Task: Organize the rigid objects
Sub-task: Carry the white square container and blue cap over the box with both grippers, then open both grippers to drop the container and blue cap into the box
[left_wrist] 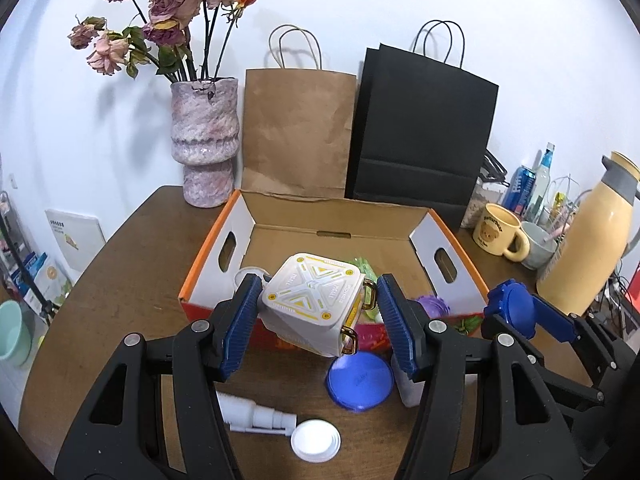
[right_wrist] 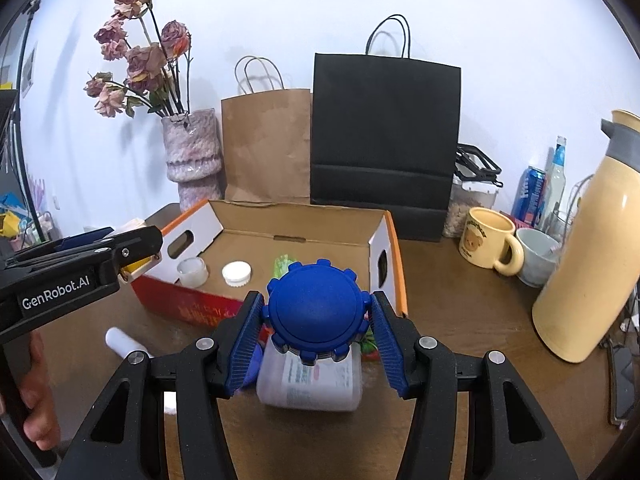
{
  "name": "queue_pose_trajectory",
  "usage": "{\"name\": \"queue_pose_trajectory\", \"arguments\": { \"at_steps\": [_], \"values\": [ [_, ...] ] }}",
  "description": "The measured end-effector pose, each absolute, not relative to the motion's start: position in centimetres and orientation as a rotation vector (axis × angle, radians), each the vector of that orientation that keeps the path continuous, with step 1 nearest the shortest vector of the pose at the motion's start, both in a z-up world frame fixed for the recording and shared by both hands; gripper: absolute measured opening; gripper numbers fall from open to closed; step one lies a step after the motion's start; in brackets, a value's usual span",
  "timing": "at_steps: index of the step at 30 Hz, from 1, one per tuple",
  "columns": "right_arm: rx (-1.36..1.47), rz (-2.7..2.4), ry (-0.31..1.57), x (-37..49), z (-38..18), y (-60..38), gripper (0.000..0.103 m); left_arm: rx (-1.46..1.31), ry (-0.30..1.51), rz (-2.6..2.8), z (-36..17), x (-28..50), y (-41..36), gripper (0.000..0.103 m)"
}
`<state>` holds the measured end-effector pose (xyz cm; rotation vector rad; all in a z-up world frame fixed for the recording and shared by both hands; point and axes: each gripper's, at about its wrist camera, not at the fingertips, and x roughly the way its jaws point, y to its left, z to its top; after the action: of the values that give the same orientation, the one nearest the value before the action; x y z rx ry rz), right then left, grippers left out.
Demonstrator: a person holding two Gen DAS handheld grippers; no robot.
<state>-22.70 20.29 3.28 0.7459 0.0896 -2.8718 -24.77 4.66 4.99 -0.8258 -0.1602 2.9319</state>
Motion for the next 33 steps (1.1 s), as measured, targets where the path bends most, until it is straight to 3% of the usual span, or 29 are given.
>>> {"name": "queue_pose_trajectory", "arguments": {
  "at_steps": [10,33],
  "values": [
    [0.732,-2.865,0.051,-25.6,3.9,19.6,0.059,-0.839,-0.215,2.961,5.0,-27.6,4.2,0.056],
    [0.815,-2.818,0.023,-33.7,2.5,19.7,0.059,-0.871,-0.143,2.999,3.9,-34.3,5.3,0.055]
  ]
}}
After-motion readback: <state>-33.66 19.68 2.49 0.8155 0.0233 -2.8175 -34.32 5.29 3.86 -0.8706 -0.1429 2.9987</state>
